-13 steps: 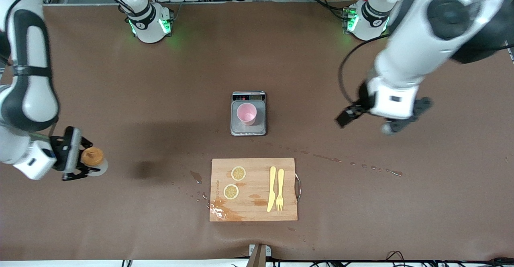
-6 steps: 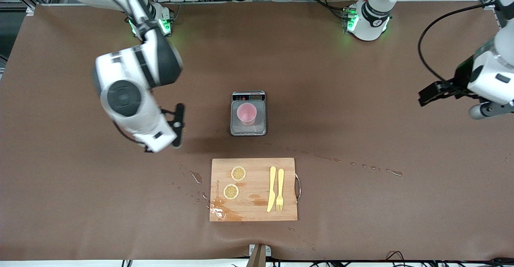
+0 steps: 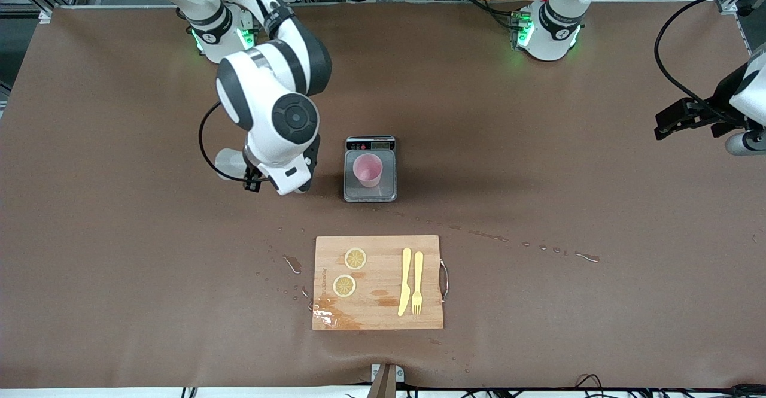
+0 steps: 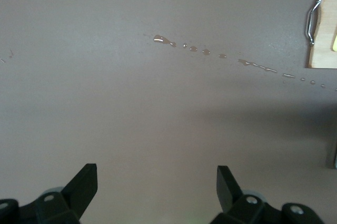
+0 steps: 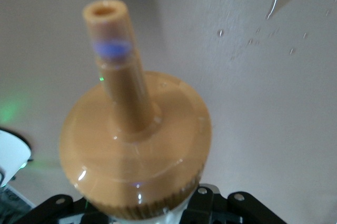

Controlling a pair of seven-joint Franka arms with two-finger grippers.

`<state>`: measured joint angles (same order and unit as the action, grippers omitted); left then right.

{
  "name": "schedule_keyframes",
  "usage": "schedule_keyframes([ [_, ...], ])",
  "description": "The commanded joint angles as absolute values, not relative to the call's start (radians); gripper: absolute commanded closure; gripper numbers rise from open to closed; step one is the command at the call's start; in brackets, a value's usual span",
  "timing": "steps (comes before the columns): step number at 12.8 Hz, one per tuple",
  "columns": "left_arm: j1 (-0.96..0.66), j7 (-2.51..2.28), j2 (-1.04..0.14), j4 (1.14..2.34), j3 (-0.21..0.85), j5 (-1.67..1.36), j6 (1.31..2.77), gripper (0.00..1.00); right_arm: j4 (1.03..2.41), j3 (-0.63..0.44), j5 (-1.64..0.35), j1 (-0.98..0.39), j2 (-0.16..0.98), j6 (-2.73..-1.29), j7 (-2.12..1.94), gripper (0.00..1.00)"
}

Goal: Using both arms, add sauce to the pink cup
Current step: 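Lift the sauce bottle with the right gripper over the pink cup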

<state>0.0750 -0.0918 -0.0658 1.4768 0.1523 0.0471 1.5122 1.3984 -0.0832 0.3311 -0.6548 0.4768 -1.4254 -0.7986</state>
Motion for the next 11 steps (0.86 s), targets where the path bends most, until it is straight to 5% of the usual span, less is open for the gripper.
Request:
schedule_keyframes([
  [1,0.068,-0.083,-0.040,1.500,0.146,0.028,1.520,0.00,1.399,-0.095,0.415,-0.745,0.471,-1.362,-0.689,1.00],
  [11,0.067,-0.124,-0.020,1.517,0.160,0.029,1.565,0.00,1.399,-0.095,0.690,-0.958,0.551,-1.301,-0.684,1.00],
])
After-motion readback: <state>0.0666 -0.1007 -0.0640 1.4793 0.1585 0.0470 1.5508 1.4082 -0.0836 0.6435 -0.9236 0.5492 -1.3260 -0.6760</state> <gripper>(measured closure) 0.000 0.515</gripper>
